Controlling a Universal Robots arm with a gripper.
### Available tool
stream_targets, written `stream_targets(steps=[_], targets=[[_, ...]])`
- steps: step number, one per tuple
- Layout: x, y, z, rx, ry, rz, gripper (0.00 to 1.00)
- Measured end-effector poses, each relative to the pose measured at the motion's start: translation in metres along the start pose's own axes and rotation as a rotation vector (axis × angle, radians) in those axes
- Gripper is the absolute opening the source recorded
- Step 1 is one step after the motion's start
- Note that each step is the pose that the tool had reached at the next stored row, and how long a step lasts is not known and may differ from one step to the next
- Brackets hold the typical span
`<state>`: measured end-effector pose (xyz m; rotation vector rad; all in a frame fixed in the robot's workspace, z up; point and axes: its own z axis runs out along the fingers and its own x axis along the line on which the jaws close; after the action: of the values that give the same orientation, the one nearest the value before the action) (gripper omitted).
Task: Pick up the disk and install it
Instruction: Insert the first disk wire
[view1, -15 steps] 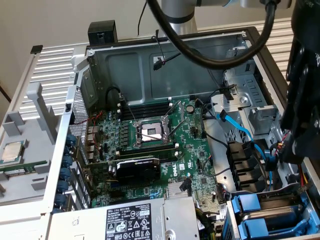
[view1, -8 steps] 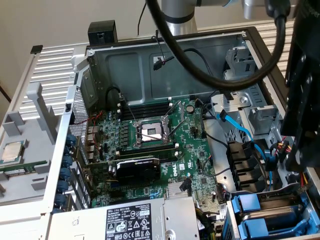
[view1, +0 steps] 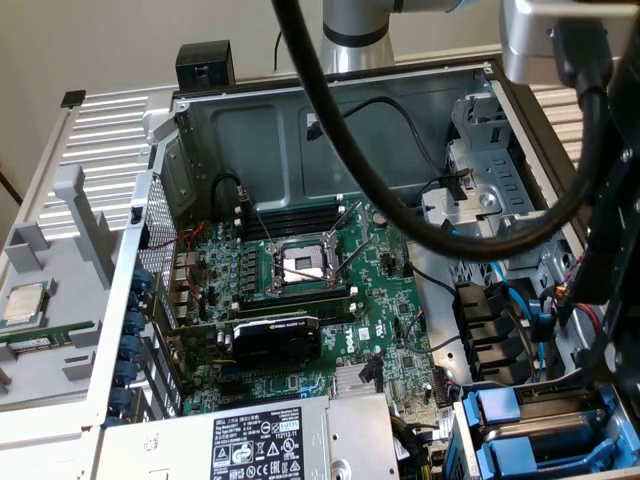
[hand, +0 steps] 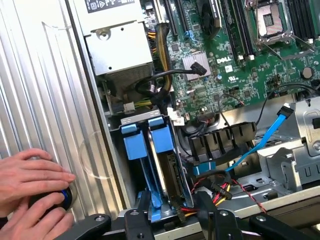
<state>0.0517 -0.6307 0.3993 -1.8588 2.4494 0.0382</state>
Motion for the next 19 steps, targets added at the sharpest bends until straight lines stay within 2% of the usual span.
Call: stream_targets(steps=[2,9,14,19], targets=[[0.000,-0.0001,0.0004,-0.0020,-0.0017,-0.020,0.49],[0.000,-0.0010,0.0015,-0.0110,-0.0059,-0.143,0.49],[-0.004,-0.0151,0.0026,-0.0129,-0.0065,-0.167,0.49],[-0.004,-0.0164,0.0030,-0.0185,-0.0086,-0.246,0.49]])
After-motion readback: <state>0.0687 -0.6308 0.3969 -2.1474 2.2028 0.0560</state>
